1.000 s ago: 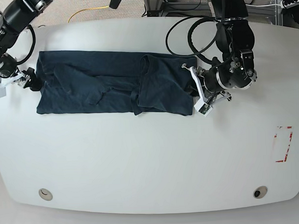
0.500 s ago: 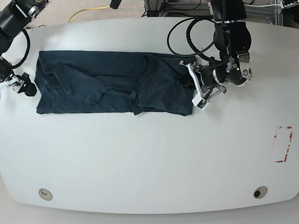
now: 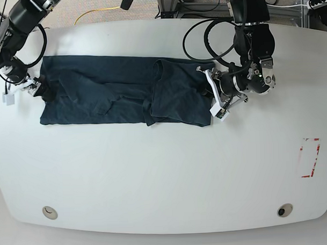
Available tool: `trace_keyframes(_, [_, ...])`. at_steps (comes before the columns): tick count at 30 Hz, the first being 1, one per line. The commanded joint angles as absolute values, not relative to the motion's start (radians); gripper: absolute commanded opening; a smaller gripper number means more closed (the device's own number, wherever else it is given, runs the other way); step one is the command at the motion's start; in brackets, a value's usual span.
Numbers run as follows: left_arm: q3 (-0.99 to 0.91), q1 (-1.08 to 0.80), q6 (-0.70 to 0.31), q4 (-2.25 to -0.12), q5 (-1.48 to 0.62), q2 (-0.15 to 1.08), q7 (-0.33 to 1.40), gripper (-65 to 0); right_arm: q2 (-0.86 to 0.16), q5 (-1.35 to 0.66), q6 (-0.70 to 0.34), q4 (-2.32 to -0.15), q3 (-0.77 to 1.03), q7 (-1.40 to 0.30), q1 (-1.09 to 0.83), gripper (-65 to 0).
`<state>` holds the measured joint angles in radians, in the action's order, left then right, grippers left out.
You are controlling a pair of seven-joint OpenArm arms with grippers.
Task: Fold the T-shirt properly
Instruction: 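Grasp both ends of the strip and fold them toward each other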
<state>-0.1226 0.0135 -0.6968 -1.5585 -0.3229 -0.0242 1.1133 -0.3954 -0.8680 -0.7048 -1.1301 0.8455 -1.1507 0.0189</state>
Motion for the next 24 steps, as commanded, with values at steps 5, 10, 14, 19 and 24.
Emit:
trace_keyframes(5, [-0.122, 0.028, -0.698, -1.575, -0.338, -0.021, 1.099, -55.0, -0.34, -0.842, -0.698, -1.28, 0.816, -1.187, 0.004, -3.2])
trace_keyframes(10, [-0.122, 0.028, -0.698, -1.572, -0.338, -0.021, 1.099, -55.0, -0.338, -0.848, -0.698, -1.285, 0.799, -1.187, 0.005, -3.2])
trace_keyframes(14, [-0.122, 0.028, -0.698, -1.572, -0.338, -0.021, 1.099, -55.0, -0.338, -0.848, -0.698, -1.287, 0.74, -1.187, 0.008, -7.5])
trace_keyframes(19, [-0.122, 0.03, -0.698, -1.572, -0.338, -0.022, 1.099, -55.0, -0.32, -0.848, -0.698, -1.287, 0.711, -1.187, 0.005, -25.7])
trace_keyframes(24, [-0.122, 0.041, -0.698, -1.572, -0.338, -0.022, 1.099, -55.0, -0.309, -0.842, -0.698, -1.33, 0.699, -1.187, 0.007, -39.3])
